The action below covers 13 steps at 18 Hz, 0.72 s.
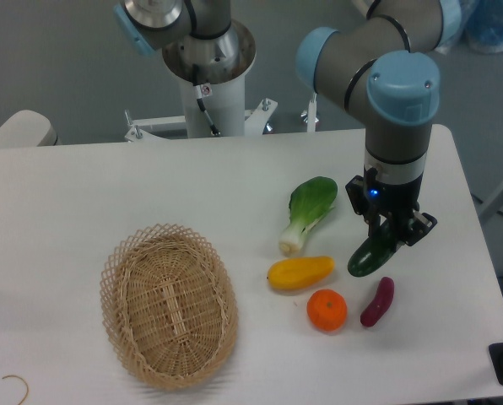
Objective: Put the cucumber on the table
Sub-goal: 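Hold the green cucumber in the gripper above the table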
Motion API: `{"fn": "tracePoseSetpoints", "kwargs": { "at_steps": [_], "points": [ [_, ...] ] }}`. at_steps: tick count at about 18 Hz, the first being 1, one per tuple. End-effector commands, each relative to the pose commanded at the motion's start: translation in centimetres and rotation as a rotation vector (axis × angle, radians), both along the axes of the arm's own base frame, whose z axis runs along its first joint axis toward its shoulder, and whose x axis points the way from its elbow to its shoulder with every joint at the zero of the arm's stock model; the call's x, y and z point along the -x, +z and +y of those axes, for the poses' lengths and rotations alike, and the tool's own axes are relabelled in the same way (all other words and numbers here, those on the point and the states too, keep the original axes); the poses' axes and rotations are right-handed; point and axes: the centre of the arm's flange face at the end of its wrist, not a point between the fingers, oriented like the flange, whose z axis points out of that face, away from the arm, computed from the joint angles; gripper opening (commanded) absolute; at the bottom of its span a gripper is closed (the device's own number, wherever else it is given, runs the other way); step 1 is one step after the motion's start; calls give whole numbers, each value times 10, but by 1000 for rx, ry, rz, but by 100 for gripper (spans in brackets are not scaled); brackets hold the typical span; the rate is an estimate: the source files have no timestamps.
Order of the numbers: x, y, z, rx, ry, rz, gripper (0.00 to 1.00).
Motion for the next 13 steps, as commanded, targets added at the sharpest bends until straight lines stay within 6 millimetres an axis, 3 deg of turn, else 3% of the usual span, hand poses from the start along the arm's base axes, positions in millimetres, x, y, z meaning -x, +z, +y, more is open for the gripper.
{"fn": "tracePoseSetpoints", "kwargs": {
  "at_steps": [13],
  "points": [
    [-1, -6, 2, -7, 43, -7, 26]
  ]
}}
